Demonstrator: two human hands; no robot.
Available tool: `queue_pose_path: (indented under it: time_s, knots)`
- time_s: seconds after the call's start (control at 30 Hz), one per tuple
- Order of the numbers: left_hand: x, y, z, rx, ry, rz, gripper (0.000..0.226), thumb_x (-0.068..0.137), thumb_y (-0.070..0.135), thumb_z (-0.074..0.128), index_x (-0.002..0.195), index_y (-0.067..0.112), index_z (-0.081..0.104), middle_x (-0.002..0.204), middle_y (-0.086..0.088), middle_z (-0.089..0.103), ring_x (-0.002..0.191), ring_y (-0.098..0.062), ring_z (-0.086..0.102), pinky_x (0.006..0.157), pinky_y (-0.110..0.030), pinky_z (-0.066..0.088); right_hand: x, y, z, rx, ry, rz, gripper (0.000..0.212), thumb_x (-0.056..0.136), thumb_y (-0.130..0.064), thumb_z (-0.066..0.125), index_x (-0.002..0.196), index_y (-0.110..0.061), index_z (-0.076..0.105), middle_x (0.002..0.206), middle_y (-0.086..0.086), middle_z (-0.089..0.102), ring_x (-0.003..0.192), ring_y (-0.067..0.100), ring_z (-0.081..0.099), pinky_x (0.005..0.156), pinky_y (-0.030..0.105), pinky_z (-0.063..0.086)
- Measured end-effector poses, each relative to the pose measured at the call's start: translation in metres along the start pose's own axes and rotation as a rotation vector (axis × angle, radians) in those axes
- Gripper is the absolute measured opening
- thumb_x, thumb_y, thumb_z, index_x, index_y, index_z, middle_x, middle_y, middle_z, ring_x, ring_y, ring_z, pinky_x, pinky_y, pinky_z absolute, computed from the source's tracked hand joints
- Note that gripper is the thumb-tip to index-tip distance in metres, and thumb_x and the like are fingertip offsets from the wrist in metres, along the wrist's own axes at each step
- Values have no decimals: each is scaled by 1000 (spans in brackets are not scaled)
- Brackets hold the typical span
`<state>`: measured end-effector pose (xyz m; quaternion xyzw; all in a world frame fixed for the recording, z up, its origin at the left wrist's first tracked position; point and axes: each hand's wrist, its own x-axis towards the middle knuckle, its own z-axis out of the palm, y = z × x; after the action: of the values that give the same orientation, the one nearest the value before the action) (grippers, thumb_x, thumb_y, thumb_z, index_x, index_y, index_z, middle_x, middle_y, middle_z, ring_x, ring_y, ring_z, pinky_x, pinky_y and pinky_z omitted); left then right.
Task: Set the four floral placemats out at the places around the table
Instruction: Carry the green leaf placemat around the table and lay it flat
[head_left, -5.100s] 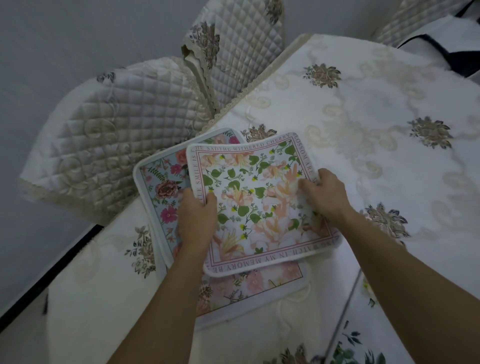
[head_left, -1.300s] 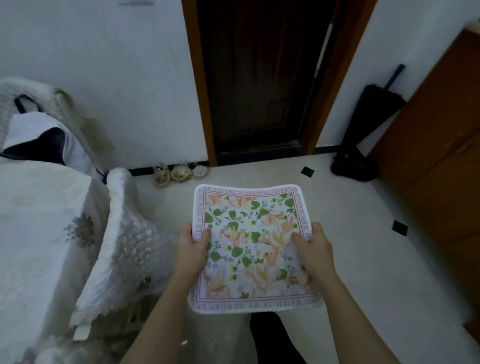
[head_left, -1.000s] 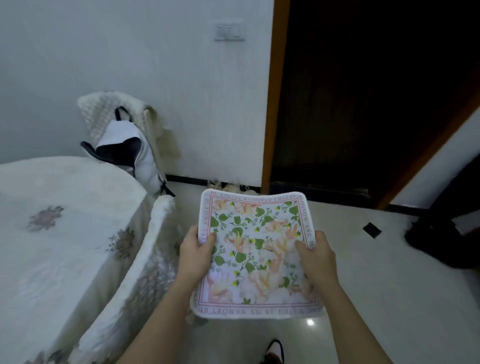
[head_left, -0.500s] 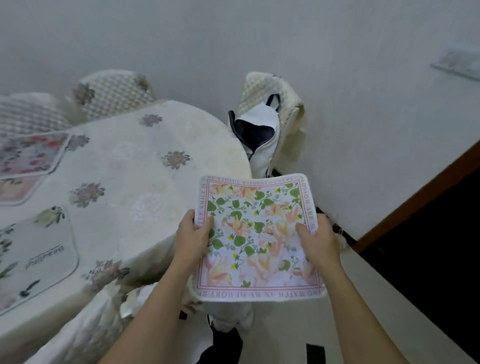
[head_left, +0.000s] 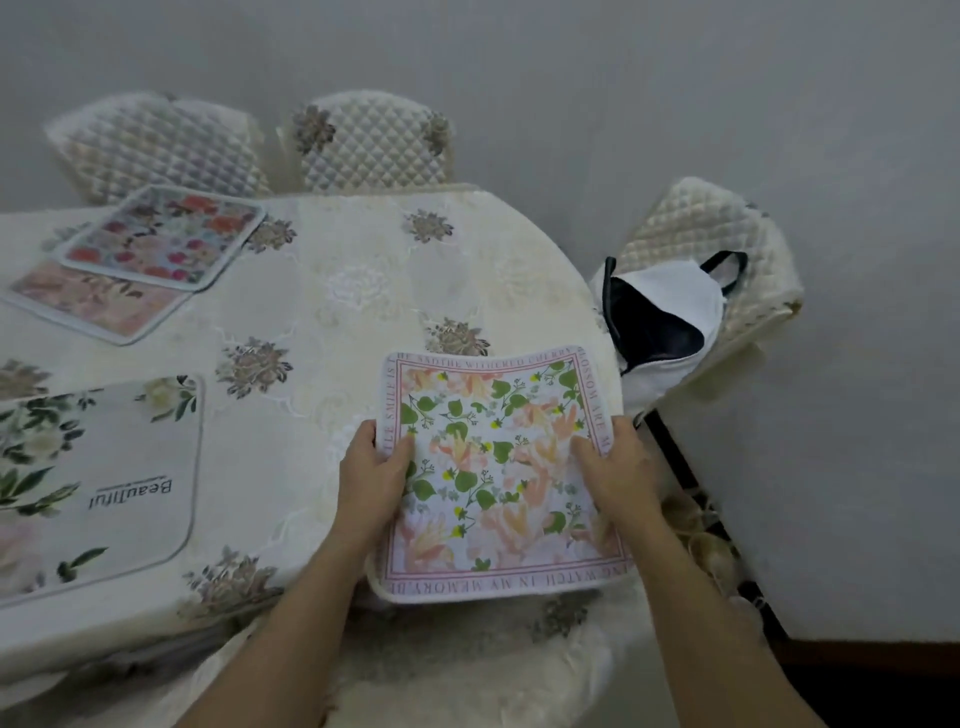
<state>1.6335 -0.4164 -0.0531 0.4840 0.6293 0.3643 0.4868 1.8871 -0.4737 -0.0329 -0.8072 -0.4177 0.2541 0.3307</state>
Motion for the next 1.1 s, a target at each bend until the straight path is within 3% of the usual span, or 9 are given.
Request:
queue_pose_path:
  time_s: [0.07, 0.5, 0.8, 0.93, 1.1]
  knots:
    - [17, -6, -2, 26, 30, -10, 3, 97, 19, 59, 99, 19, 57, 95, 3, 69, 84, -13, 70, 64, -27, 54, 24, -3, 19, -2, -46, -11, 15, 95, -28, 59, 100, -17, 50, 83, -10, 57, 73, 16, 58, 58, 30, 44]
    - [127, -68, -3, 101, 252, -113, 15, 97, 23, 60, 111, 17, 60, 98, 6, 68, 85, -5, 65, 66, -23, 50, 141, 1, 145, -36, -248, -32, 21, 93, -32, 59, 103, -15, 51, 82, -1, 61, 69, 19, 61, 57, 36, 52]
    - [142, -85, -18, 238, 261, -154, 11, 95, 25, 61, 105, 21, 57, 89, 18, 62, 77, 5, 59, 61, -14, 42, 149, 9, 176, -63, -266, -17, 24, 91, -28, 60, 106, -17, 46, 80, -8, 55, 69, 10, 57, 51, 26, 41]
    - [144, -91, -22, 288, 282, -209, 12, 92, 24, 64, 101, 19, 60, 86, 15, 63, 73, 4, 57, 57, -11, 39, 151, 11, 176, -84, -293, -17, 32, 91, -28, 60, 117, -14, 47, 83, -8, 56, 73, 17, 60, 53, 27, 42]
    - [147, -93, -22, 380, 299, -200, 18, 90, 26, 66, 102, 13, 64, 87, 7, 64, 71, 4, 55, 58, -14, 40, 148, 13, 172, -104, -308, -19, 53, 90, -27, 61, 137, -17, 39, 96, -1, 62, 80, 24, 62, 68, 35, 52]
